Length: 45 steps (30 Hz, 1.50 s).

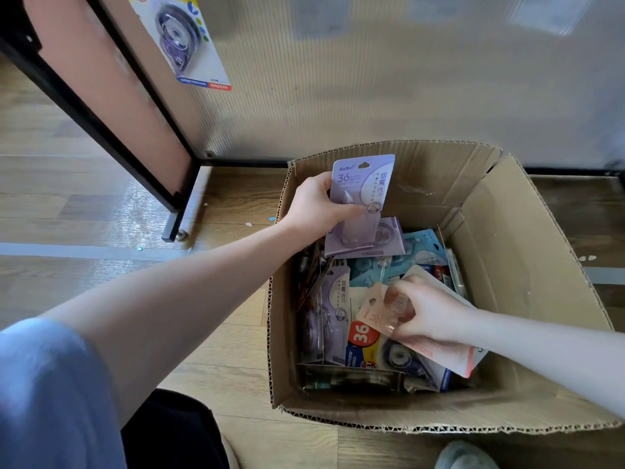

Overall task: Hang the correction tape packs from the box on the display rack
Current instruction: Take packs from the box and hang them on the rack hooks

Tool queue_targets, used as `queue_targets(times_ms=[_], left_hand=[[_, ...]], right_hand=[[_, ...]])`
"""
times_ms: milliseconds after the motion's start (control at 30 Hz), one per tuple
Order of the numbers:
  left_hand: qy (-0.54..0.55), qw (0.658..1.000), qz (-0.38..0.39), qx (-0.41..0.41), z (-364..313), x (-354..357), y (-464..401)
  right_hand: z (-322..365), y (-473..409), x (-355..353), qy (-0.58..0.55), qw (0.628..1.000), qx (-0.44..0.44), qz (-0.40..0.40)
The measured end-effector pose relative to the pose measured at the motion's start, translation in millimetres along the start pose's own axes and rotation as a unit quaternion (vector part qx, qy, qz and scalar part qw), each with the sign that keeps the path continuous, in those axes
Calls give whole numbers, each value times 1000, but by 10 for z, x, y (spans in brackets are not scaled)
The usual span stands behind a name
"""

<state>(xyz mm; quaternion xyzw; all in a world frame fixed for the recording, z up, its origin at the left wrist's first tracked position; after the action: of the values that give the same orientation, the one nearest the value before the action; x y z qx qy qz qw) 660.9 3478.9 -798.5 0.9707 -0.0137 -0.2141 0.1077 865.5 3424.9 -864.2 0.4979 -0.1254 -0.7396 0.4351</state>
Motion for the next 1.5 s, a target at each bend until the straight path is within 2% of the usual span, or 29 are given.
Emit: queue_targets(times_ms=[167, 300, 467, 600, 733, 867, 1033, 1267, 1500], left_hand=[[0, 1000, 4, -11, 6, 15, -8], [3, 1000, 7, -11, 3, 11, 2], [7, 1000, 13, -8, -12, 10, 18], [4, 1000, 16, -10, -30, 4, 36], [4, 1000, 20, -7, -43, -3, 38], [13, 1000, 18, -9, -43, 4, 33], [51, 999, 4, -1, -80, -14, 22], [86, 995, -44, -11, -508, -235, 39], [45, 998, 0, -50, -1610, -619, 309]], right_hand=[[-92, -41, -1, -13, 998, 58, -18], [-90, -46, -1, 68, 993, 92, -27], [-114, -78, -34, 53, 992, 113, -27], [-118, -89, -127, 71, 987, 129, -62], [-142, -126, -277, -15, 985, 119, -127], [-164, -149, -372, -117, 985, 55, -119], [-138, -164, -565, -183, 974, 31, -134], [49, 130, -1110, -322, 910, 56, -256], [468, 1137, -1892, -406, 836, 65, -363]])
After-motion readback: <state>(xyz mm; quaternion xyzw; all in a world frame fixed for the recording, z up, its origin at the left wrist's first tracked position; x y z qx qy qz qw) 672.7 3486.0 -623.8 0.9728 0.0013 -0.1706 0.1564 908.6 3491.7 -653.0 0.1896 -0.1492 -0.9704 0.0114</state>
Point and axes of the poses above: each hand's wrist, its own y-axis away from the middle knuckle, its own x-axis out of the palm, z = x × y, the point moved 2 cm from there along -y, towards the middle knuckle, and after that the axes turned 5 degrees about z, right-handed, at the moved point
